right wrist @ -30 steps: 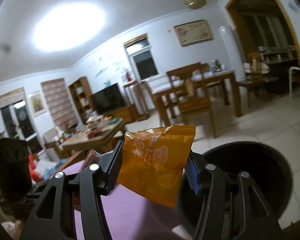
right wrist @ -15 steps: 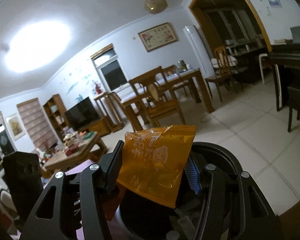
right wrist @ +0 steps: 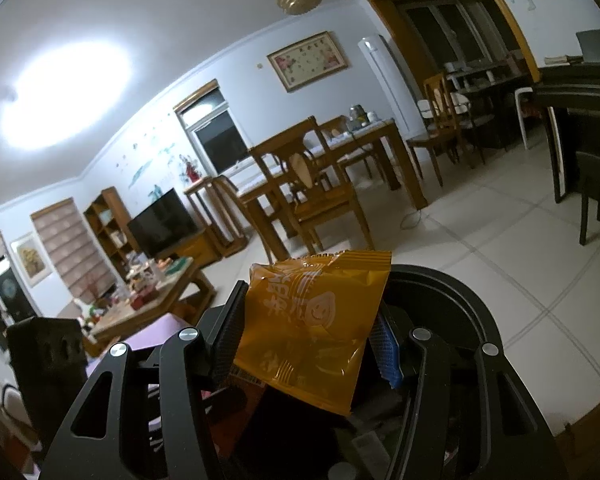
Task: Collect trash
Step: 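Carry the red carton and orange bag to the bin and release both, then grasp the purple spray bottle with the left gripper while the right grasps the white tissue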
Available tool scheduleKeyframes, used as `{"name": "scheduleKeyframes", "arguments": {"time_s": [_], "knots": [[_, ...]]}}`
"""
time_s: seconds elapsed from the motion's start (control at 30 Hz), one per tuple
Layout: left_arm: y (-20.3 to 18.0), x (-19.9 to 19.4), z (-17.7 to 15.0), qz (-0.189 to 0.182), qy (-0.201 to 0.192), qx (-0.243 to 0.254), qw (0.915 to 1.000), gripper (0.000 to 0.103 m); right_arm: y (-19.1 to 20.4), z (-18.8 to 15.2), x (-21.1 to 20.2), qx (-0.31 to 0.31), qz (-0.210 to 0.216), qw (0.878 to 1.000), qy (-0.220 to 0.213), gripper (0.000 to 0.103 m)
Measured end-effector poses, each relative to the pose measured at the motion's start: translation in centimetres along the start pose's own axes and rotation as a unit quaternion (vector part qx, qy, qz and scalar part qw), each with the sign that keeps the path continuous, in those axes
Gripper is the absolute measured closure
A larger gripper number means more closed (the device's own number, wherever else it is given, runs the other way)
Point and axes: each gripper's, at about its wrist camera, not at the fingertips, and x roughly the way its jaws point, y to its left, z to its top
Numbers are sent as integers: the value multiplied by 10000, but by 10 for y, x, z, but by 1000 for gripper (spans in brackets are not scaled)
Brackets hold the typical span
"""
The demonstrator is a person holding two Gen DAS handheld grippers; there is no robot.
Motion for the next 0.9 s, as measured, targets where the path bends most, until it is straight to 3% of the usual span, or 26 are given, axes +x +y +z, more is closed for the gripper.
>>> {"name": "scheduleKeyframes", "arguments": {"time_s": [0.37,0.43,0.47,0.5,0.8,0.9], "knots": [[-3,4,-1,61,124,67,9999,51,12,-11,23,6,90,9999,83,44],[-4,6,-2,122,143,77,9998,36,7,-12,26,23,144,9998,105,38],[-5,5,-2,199,99,77,9997,22,7,-12,26,39,143,9999,81,30],[-5,3,-1,255,29,94,9996,18,7,-13,26,61,167,9998,18,28],[-12,6,-3,339,44,316,9989,15,16,-18,19,-5,309,9995,-71,8],[-14,7,-4,401,19,392,9984,6,14,-21,16,77,312,9995,-40,6]]}}
